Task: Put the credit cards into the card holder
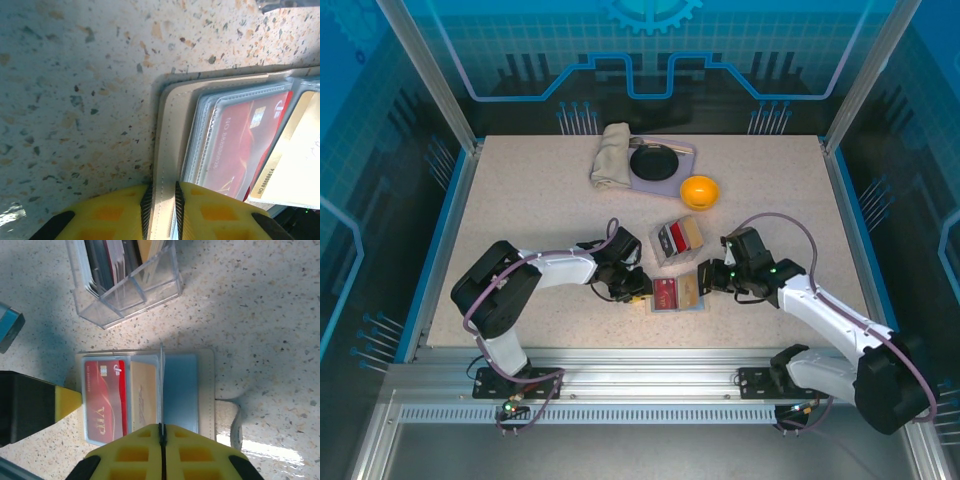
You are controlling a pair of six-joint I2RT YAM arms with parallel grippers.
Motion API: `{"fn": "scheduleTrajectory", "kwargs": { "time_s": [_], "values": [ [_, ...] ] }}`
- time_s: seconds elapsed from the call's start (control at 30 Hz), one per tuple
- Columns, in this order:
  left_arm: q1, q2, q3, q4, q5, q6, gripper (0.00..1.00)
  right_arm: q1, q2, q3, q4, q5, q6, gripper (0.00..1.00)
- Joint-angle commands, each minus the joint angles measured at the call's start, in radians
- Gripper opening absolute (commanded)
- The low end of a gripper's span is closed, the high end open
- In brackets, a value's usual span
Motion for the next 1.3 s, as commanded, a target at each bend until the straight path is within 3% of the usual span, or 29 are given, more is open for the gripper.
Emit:
{"fn": "scheduleTrajectory", "kwargs": {
  "time_s": [0.0,0.4,0.93,1.27],
  "values": [
    [-0.019,0.055,0.005,0.034,0.008,0.026,0.24,0.014,-0.01,0.024,-0.029,-0.03,-0.003,0.08],
    [-0.018,0.047,0.006,0.036,0.006,0.026,0.24,0.025,0.059,0.026,0.095,-0.172,0.019,0.09],
    [-0.019,0.045,0.011,0.031,0.004,0.028,0.24,0.074,0.18,0.098,0.068,-0.183,-0.016,0.1],
    [-0.017,0.027,0.001,0.021,-0.016,0.028,0.24,0.083,0.223,0.111,0.032,-0.12,-0.022,0.09]
  ]
}}
